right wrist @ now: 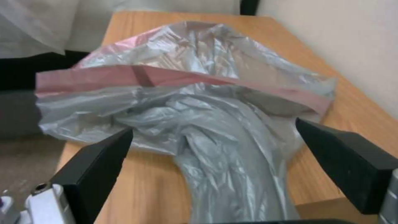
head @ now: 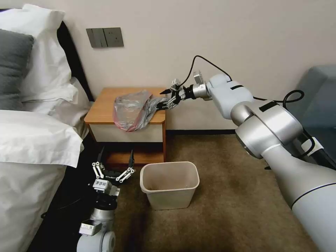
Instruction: Pick up the garbage bag from the table and place it over the trash can.
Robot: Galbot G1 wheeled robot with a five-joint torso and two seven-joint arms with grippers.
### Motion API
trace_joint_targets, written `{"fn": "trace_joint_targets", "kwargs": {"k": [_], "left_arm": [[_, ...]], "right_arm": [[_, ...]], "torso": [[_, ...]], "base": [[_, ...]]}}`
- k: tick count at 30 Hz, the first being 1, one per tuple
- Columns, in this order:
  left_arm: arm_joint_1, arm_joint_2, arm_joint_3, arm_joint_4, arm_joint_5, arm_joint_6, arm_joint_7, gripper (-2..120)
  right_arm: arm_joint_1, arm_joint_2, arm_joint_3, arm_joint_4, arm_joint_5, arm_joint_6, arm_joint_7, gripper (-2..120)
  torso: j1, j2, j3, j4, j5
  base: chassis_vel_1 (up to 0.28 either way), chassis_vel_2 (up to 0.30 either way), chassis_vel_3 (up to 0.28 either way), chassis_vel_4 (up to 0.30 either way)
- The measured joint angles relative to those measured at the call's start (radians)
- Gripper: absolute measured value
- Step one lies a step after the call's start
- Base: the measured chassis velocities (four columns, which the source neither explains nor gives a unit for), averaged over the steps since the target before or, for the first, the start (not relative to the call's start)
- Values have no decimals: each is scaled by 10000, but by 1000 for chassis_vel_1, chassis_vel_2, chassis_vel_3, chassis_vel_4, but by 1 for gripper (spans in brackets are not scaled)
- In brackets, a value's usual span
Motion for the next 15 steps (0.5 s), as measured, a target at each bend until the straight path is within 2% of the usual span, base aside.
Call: {"fn": "trace_joint_targets", "kwargs": {"k": [9,15], "left_arm": [[71,-16,-2,27,-17,-113,20,95],[113,-28,-2,24,-40,-134,116,95]], "right_arm": [[-95,-47,-380,74,-81,62,467,99],[-123,-69,-554,76,-72,34,572,79]], "torso": [[1,0,0,0,0],[0,1,0,0,1]], "base": [[0,0,0,0],[0,0,0,0]]}}
